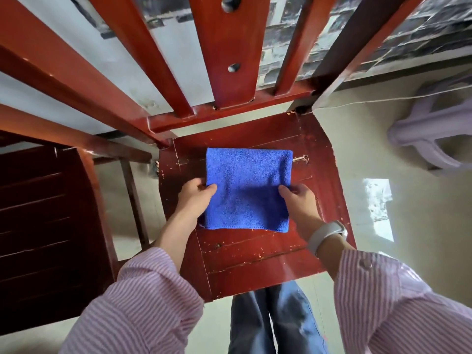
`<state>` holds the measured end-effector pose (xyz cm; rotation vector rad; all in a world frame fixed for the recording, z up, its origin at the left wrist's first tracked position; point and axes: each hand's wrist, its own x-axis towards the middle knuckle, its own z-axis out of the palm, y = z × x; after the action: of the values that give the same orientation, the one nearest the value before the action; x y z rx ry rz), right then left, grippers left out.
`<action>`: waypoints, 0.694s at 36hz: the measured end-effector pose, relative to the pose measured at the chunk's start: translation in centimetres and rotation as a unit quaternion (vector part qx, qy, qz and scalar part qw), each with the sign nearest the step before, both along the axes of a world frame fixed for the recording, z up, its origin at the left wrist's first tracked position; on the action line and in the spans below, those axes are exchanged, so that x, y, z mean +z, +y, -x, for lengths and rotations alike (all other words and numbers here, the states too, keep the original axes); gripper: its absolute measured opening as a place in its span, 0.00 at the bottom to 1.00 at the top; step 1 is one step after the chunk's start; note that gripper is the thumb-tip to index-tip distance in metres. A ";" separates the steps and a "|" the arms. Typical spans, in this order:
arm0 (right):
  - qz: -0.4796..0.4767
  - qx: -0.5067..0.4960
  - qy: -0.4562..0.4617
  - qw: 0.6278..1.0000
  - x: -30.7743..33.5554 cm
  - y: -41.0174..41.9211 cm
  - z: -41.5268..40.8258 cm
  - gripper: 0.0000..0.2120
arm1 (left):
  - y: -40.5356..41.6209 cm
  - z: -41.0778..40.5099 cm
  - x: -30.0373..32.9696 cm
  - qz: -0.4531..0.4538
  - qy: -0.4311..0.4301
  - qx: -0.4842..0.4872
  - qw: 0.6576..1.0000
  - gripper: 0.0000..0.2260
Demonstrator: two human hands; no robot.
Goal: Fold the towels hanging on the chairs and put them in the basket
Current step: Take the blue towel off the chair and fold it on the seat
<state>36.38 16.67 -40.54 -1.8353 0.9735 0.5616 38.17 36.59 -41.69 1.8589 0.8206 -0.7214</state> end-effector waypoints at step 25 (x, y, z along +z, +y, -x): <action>0.059 -0.081 -0.179 0.979 23.2 -10.8 10.7 0.16 | -14.5 7.7 22.9 -0.040 -0.260 -0.176 0.949 0.16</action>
<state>25.69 5.89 -17.37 -1.8566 0.9123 0.0680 30.52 22.11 -18.78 2.1596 0.1811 -0.3748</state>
